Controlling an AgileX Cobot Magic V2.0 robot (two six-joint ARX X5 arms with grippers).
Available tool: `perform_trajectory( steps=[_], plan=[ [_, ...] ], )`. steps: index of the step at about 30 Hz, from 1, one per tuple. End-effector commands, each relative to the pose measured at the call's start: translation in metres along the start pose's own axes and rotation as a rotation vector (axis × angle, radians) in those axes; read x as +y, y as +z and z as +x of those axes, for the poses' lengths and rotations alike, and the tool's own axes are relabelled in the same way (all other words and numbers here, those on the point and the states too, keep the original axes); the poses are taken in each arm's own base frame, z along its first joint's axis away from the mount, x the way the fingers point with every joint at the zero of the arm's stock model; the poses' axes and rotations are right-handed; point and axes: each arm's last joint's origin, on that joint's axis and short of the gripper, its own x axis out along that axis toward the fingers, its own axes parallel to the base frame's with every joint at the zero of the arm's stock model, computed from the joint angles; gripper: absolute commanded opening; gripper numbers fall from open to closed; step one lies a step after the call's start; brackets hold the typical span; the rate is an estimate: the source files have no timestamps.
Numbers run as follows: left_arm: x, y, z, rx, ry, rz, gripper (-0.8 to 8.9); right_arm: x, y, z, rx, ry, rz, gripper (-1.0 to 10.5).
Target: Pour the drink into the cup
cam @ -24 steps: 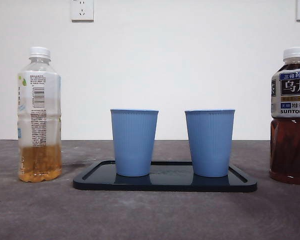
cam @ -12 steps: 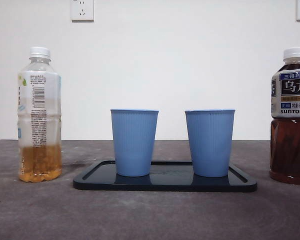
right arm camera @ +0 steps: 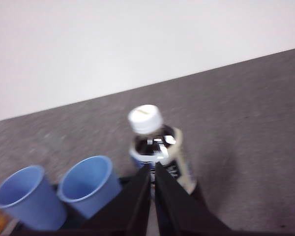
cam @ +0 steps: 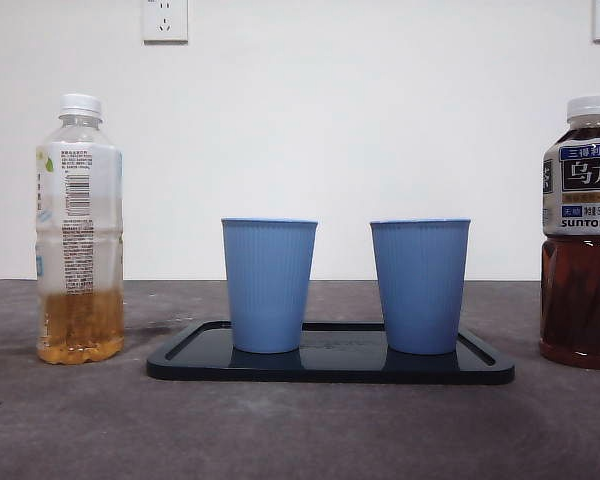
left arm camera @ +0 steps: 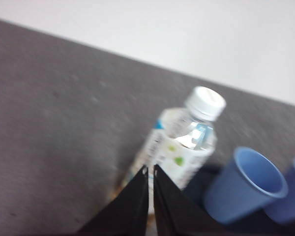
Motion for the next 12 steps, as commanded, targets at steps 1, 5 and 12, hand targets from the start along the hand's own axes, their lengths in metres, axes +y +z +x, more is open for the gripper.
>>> perform_trajectory(
  steps=[1, 5, 12],
  plan=[
    [-0.008, 0.017, 0.002, 0.072, -0.055, 0.059, 0.15, 0.006, 0.012, -0.002, 0.055, 0.031, -0.049, 0.1],
    [-0.019, 0.032, 0.006, 0.143, -0.117, 0.085, 0.15, 0.012, 0.023, -0.001, 0.162, 0.087, -0.11, 0.1],
    [-0.041, 0.051, 0.012, 0.263, -0.277, 0.173, 0.15, 0.022, 0.035, 0.004, 0.292, 0.263, -0.144, 0.1]
  ],
)
